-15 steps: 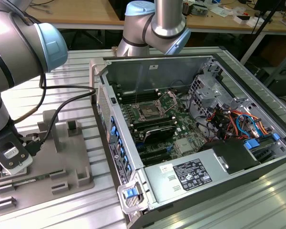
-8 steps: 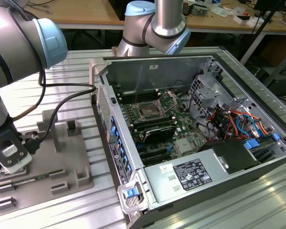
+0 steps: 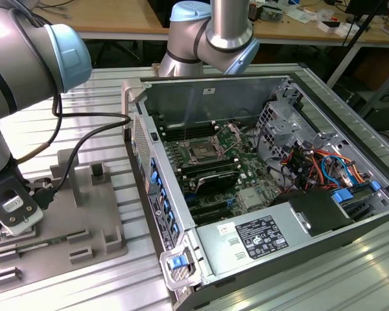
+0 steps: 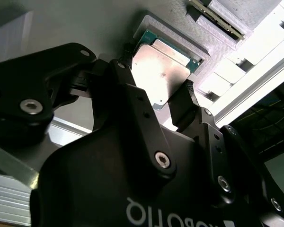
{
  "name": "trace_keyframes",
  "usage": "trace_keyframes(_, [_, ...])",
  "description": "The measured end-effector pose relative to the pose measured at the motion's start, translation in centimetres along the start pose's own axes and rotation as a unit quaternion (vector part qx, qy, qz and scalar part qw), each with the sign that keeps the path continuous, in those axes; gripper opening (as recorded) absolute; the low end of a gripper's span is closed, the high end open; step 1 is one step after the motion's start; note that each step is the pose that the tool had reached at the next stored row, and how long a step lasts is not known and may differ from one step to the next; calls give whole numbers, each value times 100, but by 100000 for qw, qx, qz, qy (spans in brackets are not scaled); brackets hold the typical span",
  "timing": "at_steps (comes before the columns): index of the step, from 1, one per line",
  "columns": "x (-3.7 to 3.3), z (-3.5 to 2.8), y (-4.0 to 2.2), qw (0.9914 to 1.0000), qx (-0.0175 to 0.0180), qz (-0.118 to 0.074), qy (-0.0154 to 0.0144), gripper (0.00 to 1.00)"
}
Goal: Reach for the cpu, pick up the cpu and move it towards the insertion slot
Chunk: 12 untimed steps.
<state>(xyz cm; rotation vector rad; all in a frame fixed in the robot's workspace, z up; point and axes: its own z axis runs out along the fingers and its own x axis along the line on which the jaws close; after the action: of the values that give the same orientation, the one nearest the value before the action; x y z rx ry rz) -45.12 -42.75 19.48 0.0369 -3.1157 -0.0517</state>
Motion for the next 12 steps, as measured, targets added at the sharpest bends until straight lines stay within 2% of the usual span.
trace_keyframes(12, [0,-12,0,100000,-4,-2,-9,55])
